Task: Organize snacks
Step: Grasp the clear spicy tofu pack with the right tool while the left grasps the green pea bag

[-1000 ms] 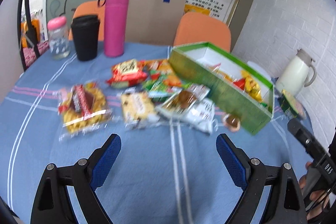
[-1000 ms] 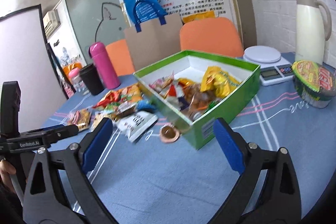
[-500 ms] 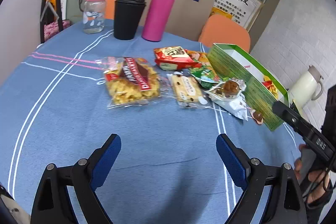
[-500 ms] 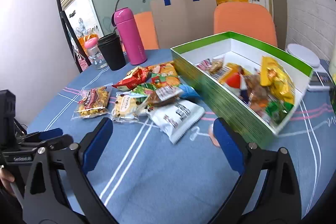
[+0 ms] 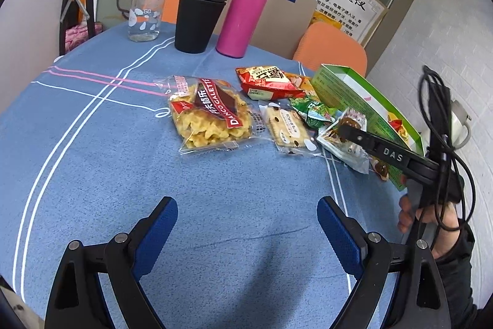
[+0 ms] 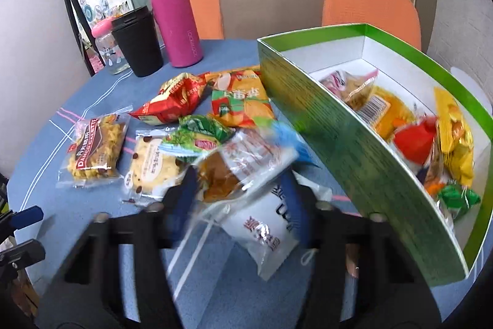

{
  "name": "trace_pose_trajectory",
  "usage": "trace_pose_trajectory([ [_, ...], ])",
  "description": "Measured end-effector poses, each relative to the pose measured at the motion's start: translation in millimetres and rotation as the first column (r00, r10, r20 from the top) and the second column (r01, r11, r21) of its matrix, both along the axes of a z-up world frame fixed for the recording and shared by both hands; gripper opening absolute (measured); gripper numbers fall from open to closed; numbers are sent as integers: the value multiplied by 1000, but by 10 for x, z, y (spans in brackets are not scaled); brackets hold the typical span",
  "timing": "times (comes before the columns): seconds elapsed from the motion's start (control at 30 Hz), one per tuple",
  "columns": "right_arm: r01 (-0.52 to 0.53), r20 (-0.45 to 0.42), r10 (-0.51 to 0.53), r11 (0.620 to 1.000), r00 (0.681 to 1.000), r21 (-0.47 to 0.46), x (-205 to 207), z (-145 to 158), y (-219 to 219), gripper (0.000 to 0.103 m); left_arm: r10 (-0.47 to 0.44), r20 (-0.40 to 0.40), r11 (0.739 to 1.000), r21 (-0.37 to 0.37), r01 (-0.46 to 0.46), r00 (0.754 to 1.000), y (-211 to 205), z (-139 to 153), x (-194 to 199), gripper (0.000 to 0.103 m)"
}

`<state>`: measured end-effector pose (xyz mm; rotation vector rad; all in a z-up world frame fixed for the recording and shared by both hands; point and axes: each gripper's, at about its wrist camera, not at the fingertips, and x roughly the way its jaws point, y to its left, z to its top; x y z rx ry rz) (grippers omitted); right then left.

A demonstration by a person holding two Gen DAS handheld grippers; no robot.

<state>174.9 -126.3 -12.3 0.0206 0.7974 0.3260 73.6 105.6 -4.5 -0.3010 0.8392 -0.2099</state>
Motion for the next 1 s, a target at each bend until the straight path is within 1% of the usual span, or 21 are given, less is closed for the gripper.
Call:
trace_pose_trajectory([
  [0.03, 0, 6, 0, 1000, 1000, 8, -45, 21, -30, 28, -4, -2, 1000, -2, 4, 1000, -19, -3, 18, 94],
  [0.07, 1, 15, -2, 1000, 1000, 25, -95, 49, -72, 21, -9, -3, 1000, -3, 9, 1000, -31, -6, 26, 94],
  [0.1, 7, 30, -8, 999, 1000, 40, -156, 82, -117, 19, -14, -5, 1000, -4, 14, 1000, -53, -3, 36, 94],
  [0.13, 14, 46, -16, 999, 999, 50, -213, 112, -163, 10, -20, -5, 1000, -3, 20, 1000, -84, 6, 45, 94],
  [0.17, 19, 61, -23, 998, 998, 61, -276, 144, -216, 6, -28, -3, 1000, -2, 28, 1000, -108, 15, 52, 94],
  [0.27, 11, 77, -18, 995, 997, 98, -446, 191, -359, 6, -53, 4, 999, 6, 53, 999, -211, 49, 72, 94],
  [0.43, -1, 67, -6, 994, 998, 106, -588, 142, -456, 6, -101, 9, 995, 18, 101, 995, -432, 117, 164, 94],
  [0.5, -8, 71, 0, 994, 997, 109, -591, 134, -458, 9, -107, 22, 994, 37, 106, 994, -520, 190, 242, 94],
  [0.53, -8, 72, -1, 994, 997, 112, -593, 137, -460, 16, -103, 31, 994, 45, 102, 994, -556, 243, 300, 94],
  [0.57, -11, 74, 2, 993, 997, 120, -594, 140, -461, 26, -101, 43, 994, 45, 100, 994, -580, 292, 348, 94],
  [0.6, -13, 78, 2, 992, 997, 129, -596, 141, -462, 30, -101, 55, 994, 41, 98, 993, -602, 346, 409, 93],
  [0.63, -9, 77, -1, 991, 997, 136, -594, 138, -467, 37, -93, 67, 995, 39, 90, 993, -633, 401, 488, 93],
  [0.67, -2, 72, -8, 990, 997, 142, -588, 131, -475, 40, -87, 73, 996, 38, 85, 993, -660, 439, 561, 93],
  [0.77, 10, 58, -19, 987, 998, 160, -575, 107, -520, 41, -93, 73, 994, 58, 89, 993, -804, 487, 822, 92],
  [0.83, 19, 56, -29, 987, 998, 161, -575, 100, -537, 42, -97, 48, 993, 79, 93, 994, -914, 445, 1008, 85],
  [0.9, 25, 50, -33, 986, 998, 165, -564, 90, -555, 45, -104, 16, 991, 83, 102, 994, -999, 370, 1146, 80],
  [0.97, 34, 45, -43, 984, 998, 174, -547, 77, -573, 53, -102, -15, 991, 82, 103, 995, -1070, 278, 1288, 75],
  [1.0, 38, 40, -46, 983, 998, 180, -534, 68, -582, 54, -98, -27, 991, 84, 100, 995, -1092, 234, 1340, 72],
])
